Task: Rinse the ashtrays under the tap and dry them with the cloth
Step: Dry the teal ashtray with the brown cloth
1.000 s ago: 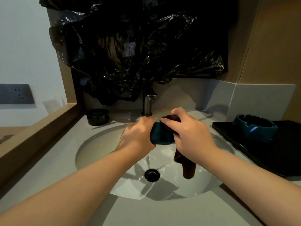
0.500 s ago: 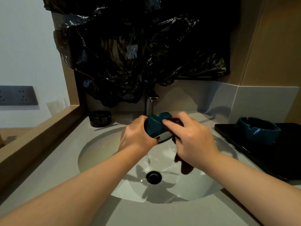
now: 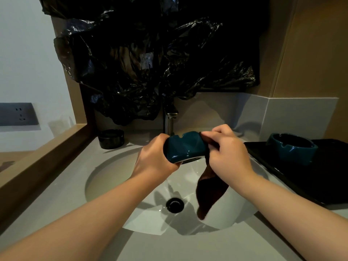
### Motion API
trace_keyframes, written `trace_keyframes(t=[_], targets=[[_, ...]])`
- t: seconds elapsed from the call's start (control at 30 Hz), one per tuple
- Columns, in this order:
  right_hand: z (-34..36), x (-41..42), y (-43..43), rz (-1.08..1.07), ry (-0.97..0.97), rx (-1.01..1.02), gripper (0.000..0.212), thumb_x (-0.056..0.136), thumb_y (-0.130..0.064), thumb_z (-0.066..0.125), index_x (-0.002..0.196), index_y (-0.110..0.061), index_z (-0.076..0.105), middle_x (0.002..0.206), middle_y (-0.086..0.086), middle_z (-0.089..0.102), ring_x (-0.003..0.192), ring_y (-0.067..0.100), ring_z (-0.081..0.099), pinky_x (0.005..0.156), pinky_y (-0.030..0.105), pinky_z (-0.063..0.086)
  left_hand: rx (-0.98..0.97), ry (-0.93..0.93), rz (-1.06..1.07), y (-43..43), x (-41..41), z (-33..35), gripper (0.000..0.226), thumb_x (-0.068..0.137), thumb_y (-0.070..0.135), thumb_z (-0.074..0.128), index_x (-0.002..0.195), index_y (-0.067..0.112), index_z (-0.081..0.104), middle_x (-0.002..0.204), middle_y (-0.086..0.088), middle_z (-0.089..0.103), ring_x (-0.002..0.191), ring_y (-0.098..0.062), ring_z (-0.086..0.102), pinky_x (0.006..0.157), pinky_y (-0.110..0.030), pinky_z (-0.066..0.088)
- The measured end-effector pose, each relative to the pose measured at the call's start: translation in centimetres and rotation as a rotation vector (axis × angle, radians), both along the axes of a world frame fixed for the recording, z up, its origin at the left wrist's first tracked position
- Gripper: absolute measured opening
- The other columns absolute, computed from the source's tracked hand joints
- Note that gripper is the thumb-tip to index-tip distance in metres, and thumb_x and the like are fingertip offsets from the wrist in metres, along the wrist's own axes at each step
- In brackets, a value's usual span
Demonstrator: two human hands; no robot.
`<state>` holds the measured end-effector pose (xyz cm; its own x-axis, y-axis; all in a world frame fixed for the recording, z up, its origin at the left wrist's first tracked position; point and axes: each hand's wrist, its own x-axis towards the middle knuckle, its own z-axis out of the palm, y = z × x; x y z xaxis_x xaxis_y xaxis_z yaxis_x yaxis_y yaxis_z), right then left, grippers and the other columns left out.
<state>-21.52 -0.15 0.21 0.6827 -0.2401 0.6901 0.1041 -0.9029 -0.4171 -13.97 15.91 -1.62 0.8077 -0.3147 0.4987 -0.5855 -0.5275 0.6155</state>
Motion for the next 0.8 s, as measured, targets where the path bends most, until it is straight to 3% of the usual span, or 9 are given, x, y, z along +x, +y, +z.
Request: trace_keyframes(t=[0.1,0.17,0.27,0.33,0.43,0.57,0.73,0.8], targets=[[0.1,-0.7,1.3,0.123,-0.106,-0.258,0.035,0.082,-0.011,0.053,0.114,-0.013,0.067,0.108,0.001,0.055,0.080,0.023,0.059,0.066,0.036,0.055,0.042,-0.043,-0.002,-0.1,0.0,-0.2,0.052,0.069,0.028,0.081,0.111,0.033,0.050,0.093,0.018,0.051,0.089,-0.006,0.051,0.063,-0.006,0.035],[-0.2,-0.4,1.4,0.125,-0.154,-0.313,0.035,0.080,-0.009,0.053,0.112,-0.012,0.067,0.107,0.003,0.057,0.079,0.023,0.059,0.062,0.034,0.055,0.034,-0.075,0.005,-0.1,0.0,-0.3,0.053,0.068,0.028,0.082,0.111,0.032,0.051,0.093,0.017,0.051,0.089,-0.006,0.051,0.064,-0.007,0.035],[-0.2,0.4,0.2,0.066,-0.122,0.023,0.031,0.089,-0.006,0.050,0.112,-0.016,0.068,0.104,-0.004,0.054,0.087,0.019,0.057,0.076,0.034,0.053,0.001,-0.081,-0.002,0.0,-0.1,-0.2,0.052,0.068,0.027,0.083,0.109,0.032,0.051,0.089,0.021,0.051,0.089,-0.006,0.053,0.068,-0.013,0.040],[0.1,0.8,-0.9,0.143,0.000,0.309,0.033,0.091,-0.003,0.049,0.108,-0.024,0.069,0.100,-0.006,0.053,0.095,0.015,0.054,0.083,0.024,0.049,-0.004,-0.057,-0.013,0.0,-0.3,-0.1,0.050,0.069,0.028,0.082,0.106,0.036,0.049,0.087,0.023,0.050,0.090,-0.005,0.053,0.068,-0.013,0.040],[0.4,1.2,-1.6,0.152,0.031,0.431,0.037,0.090,0.001,0.048,0.108,-0.023,0.070,0.103,-0.002,0.057,0.101,0.017,0.053,0.078,0.012,0.040,-0.020,-0.044,-0.026,-0.2,-0.5,0.1,0.050,0.069,0.030,0.082,0.105,0.035,0.049,0.088,0.023,0.050,0.089,-0.005,0.052,0.067,-0.011,0.040],[0.3,0.9,-0.8,0.082,-0.019,0.307,0.034,0.093,-0.004,0.046,0.114,-0.021,0.066,0.101,-0.008,0.050,0.096,0.014,0.053,0.083,0.024,0.046,-0.043,-0.009,-0.039,-0.3,-0.4,0.3,0.049,0.069,0.031,0.082,0.098,0.036,0.044,0.086,0.022,0.051,0.087,-0.005,0.052,0.063,-0.010,0.038],[0.3,-0.6,0.9,0.198,-0.240,-0.184,0.033,0.083,-0.006,0.051,0.111,-0.012,0.069,0.108,0.000,0.056,0.088,0.015,0.056,0.073,0.028,0.053,-0.031,-0.026,-0.026,-0.1,-0.4,0.1,0.051,0.068,0.031,0.083,0.100,0.035,0.044,0.088,0.019,0.051,0.090,-0.008,0.053,0.065,-0.009,0.038],[0.2,-0.1,0.6,0.206,-0.216,-0.083,0.033,0.085,-0.005,0.050,0.110,-0.013,0.069,0.106,-0.004,0.054,0.089,0.009,0.053,0.076,0.025,0.052,-0.037,-0.036,-0.027,-0.1,-0.4,0.1,0.053,0.067,0.029,0.084,0.101,0.036,0.043,0.090,0.019,0.051,0.092,-0.008,0.054,0.066,-0.010,0.039]])
